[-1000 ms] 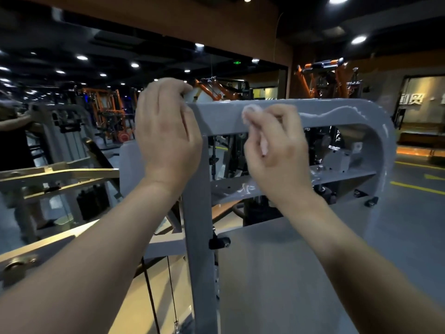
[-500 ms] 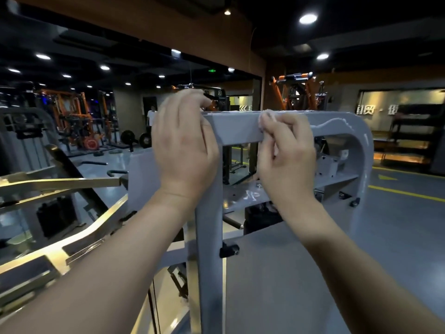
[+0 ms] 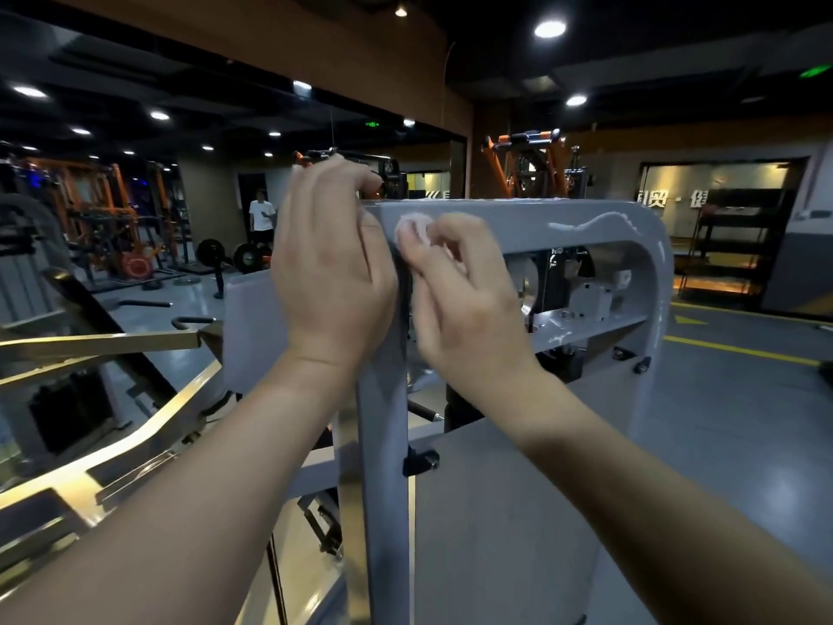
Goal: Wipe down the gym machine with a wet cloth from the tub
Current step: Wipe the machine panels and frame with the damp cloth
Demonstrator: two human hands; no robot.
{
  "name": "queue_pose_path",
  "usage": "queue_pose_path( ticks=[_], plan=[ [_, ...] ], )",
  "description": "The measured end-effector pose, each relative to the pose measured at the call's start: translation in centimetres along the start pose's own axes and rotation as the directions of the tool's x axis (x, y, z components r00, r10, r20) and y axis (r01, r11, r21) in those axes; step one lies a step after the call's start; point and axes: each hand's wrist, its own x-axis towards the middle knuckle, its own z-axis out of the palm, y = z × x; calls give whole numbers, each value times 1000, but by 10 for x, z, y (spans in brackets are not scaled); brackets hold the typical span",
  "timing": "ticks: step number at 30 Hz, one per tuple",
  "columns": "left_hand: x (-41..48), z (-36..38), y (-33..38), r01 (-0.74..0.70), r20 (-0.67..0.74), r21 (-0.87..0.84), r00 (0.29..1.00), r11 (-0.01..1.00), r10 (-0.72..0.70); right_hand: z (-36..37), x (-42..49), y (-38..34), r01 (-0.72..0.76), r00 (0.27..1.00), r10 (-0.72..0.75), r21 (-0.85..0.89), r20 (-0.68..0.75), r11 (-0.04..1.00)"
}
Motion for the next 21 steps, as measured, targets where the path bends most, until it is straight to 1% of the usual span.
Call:
queue_pose_path(
  ticks=[1, 2, 4, 6, 7, 8, 9, 10, 11, 12, 13, 14, 15, 16, 17, 18, 21],
  plan=[
    [1, 0, 1, -2, 1, 3, 1000, 1000, 2, -3, -3, 8, 53, 998, -53, -20, 22, 998],
    [1, 0, 1, -3, 4, 5, 1000, 1000, 3, -7, -5, 19, 48, 999, -47, -40, 15, 998],
    [0, -1, 1, -1, 8, 12, 1000, 1000, 1, -13, -4, 32, -95, 993, 92, -38, -74, 995],
    [1, -1, 1, 2, -2, 10, 1000, 1000, -2, -8, -2, 25, -243, 959, 237, -15, -154, 970],
    [1, -1, 1, 3, -8, 8, 1000, 1000, -2, -2, -2, 15, -248, 959, 244, -7, -146, 969],
    [1, 0, 0, 2, -8, 5, 1000, 1000, -2, 3, -3, 6, -190, 977, 189, -2, -102, 982],
    [1, -1, 0, 1, -6, 6, 1000, 1000, -1, 5, -7, 0, -89, 995, 89, 1, -34, 996],
    [0, -1, 0, 0, -4, 11, 1000, 1000, 0, 2, -11, 2, 17, 999, -16, -8, 35, 1000],
    [0, -1, 0, 1, 0, 15, 1000, 1000, -1, -4, -12, 11, 86, 994, -83, -32, 72, 996],
    [0, -1, 1, 7, 4, 16, 1000, 1000, -7, -9, -14, 25, 96, 993, -91, -64, 71, 993],
    [1, -1, 2, 14, 7, 16, 1000, 1000, -14, -15, -15, 38, 44, 998, -40, -92, 40, 995],
    [1, -1, 2, 19, 6, 18, 1000, 1000, -19, -19, -15, 47, -55, 998, 55, -98, -5, 994],
    [1, -1, 2, 20, 2, 21, 1000, 1000, -20, -21, -16, 51, -158, 987, 154, -94, -49, 983],
    [2, -1, 2, 17, -1, 26, 1000, 1000, -17, -19, -16, 48, -229, 971, 222, -95, -86, 969],
    [2, 0, 1, 12, 2, 28, 1000, 1000, -12, -16, -16, 41, -266, 961, 255, -104, -105, 958],
    [3, 0, 1, 8, 10, 31, 1000, 1000, -8, -12, -17, 33, -272, 960, 261, -117, -95, 955],
    [2, -3, 3, 13, 32, 52, 999, 999, -14, -15, -20, 22, -245, 967, 249, -81, 44, 966]
  ],
)
